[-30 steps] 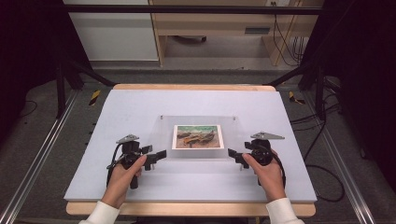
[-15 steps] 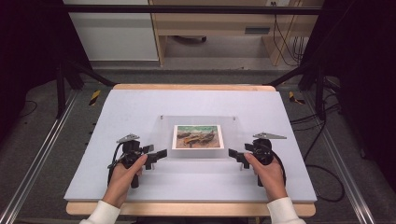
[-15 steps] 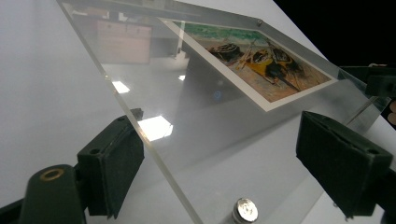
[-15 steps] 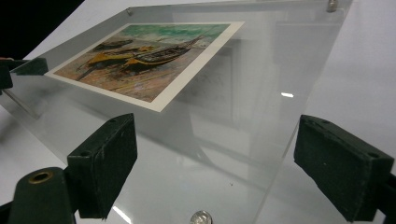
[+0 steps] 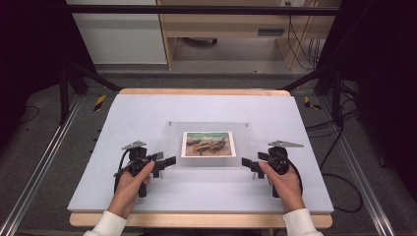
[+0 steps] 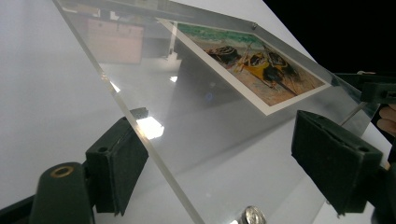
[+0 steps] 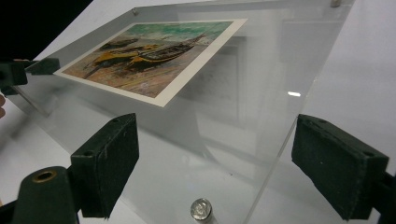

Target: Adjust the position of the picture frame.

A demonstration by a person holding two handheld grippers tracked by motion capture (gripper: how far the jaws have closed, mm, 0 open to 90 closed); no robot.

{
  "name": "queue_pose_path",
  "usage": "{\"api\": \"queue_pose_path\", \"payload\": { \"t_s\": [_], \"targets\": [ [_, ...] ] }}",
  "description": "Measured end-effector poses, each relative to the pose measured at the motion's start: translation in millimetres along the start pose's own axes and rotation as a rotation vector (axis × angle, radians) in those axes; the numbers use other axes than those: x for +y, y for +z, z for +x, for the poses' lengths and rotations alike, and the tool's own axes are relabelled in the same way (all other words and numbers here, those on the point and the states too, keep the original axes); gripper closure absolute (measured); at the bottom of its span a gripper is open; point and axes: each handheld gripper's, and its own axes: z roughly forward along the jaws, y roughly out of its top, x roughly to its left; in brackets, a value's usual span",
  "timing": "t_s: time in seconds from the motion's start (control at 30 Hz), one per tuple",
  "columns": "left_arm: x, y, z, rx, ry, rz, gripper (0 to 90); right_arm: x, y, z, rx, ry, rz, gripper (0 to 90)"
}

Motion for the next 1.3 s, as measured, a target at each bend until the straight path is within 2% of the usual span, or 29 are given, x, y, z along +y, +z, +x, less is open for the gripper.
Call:
{"api": "queue_pose_path", "payload": {
  "t_s": [0.37, 0.47, 0.87, 1.03, 1.17, 1.3],
  "targets": [
    [0.4, -0.3, 1.2, -0.003, 0.004, 0.001, 18.6, -1.8, -0.1, -4.2, 0.031, 0.030, 0.002, 15.2],
    [0.6, -0.3, 1.1, -0.002, 0.004, 0.002, 18.6, -2.4, 2.3, -5.1, 0.060, 0.053, 0.011, 15.4],
    [1.8, -1.2, -0.3, 0.015, 0.001, 0.009, 21.0, -1.1, 2.8, -1.6, 0.025, 0.057, 0.010, 17.3],
    [4.9, -2.1, -4.9, 0.045, 0.021, 0.022, 20.9, 0.9, 2.9, 0.9, 0.009, 0.030, 0.012, 17.7],
    [10.5, -0.4, -7.0, 0.087, 0.064, -0.004, 21.2, 5.5, 5.1, 2.9, -0.014, -0.010, -0.009, 19.1],
    [13.0, 1.0, -5.8, 0.098, 0.084, -0.022, 22.2, 10.1, 9.0, 3.2, -0.037, -0.051, -0.032, 19.7]
  ]
}}
